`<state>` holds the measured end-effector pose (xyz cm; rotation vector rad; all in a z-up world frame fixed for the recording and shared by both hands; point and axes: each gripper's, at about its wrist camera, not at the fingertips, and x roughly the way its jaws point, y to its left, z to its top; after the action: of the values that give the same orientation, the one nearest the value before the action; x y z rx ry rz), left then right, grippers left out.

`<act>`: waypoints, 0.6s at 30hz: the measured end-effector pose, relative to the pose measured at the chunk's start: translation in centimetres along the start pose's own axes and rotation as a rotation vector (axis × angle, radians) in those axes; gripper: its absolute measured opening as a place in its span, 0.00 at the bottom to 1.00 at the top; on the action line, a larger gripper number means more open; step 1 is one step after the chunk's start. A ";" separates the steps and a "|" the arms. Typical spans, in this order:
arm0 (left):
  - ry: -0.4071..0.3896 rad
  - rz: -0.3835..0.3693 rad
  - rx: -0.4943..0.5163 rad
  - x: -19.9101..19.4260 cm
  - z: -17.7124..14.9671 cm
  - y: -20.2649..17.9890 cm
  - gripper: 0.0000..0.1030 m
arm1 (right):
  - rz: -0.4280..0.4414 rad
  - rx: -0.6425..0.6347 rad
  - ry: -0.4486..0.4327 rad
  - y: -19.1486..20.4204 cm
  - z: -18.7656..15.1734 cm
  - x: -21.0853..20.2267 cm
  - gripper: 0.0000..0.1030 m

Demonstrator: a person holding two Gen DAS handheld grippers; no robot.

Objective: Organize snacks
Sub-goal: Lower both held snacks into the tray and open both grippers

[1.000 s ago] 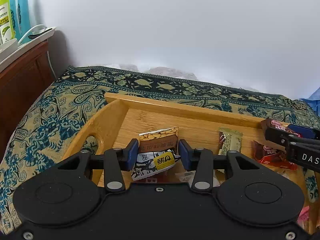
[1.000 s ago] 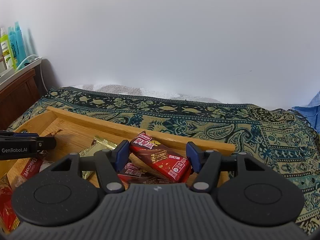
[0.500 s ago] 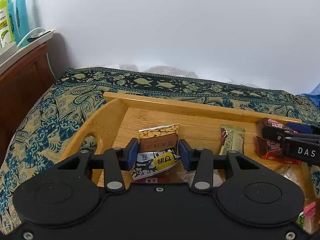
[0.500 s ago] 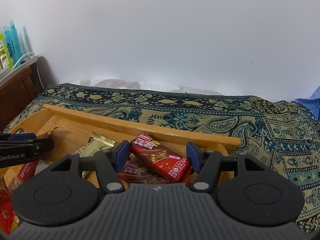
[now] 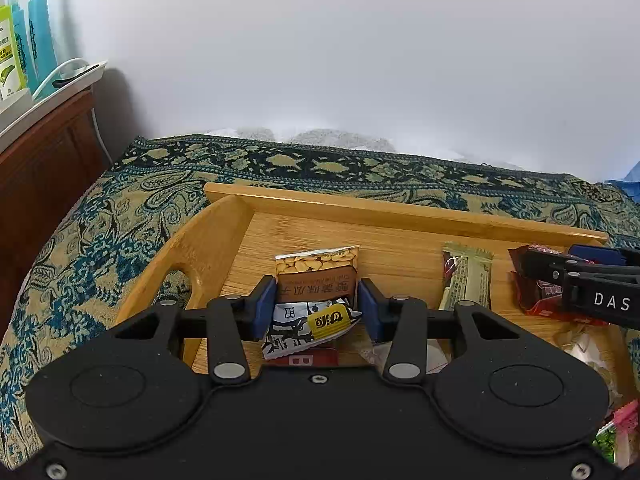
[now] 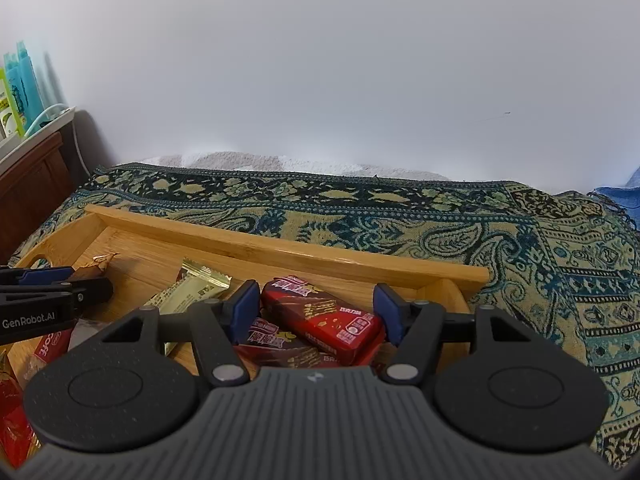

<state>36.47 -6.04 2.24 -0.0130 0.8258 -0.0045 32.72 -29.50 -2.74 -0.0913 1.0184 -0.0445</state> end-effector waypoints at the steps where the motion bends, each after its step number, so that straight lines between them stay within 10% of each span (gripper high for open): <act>1: 0.001 0.000 0.000 0.0 0.0 0.0 0.42 | 0.000 0.001 0.000 0.0 0.0 0.0 0.66; 9: 0.002 0.006 0.014 0.1 -0.1 -0.3 0.45 | 0.004 -0.009 0.003 0.1 0.1 0.1 0.76; 18: -0.022 -0.024 0.007 -2.1 0.1 -0.5 0.73 | 0.014 -0.002 -0.032 0.2 0.3 -2.7 0.87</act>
<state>35.07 -6.48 3.84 -0.0168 0.8033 -0.0301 31.57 -29.04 -0.35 -0.0861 0.9873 -0.0293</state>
